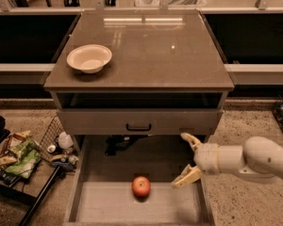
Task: Pick apple from middle drawer and place on counter
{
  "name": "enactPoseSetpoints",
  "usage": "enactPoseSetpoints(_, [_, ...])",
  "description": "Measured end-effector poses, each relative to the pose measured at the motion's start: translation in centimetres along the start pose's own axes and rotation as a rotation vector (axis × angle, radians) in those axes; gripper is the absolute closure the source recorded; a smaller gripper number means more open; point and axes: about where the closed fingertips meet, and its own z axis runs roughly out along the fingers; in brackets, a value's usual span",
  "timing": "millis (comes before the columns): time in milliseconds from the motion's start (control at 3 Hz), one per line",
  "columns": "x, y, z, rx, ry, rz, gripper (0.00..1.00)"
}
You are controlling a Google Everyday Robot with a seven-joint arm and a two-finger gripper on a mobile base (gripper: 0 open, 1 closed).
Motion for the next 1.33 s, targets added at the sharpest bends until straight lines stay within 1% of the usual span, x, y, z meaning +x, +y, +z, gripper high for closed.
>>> enactPoseSetpoints(333, [3.8, 1.6, 6.6, -0.05, -0.056, 0.036, 0.0])
enactPoseSetpoints(667, [7.0, 2.7, 11.7, -0.075, -0.094, 0.038, 0.0])
enactPoseSetpoints(1000, [10.6, 3.3, 15.3, -0.098, -0.102, 0.01, 0.0])
enactPoseSetpoints(1333, [12.3, 3.7, 16.5, -0.114, -0.094, 0.0, 0.0])
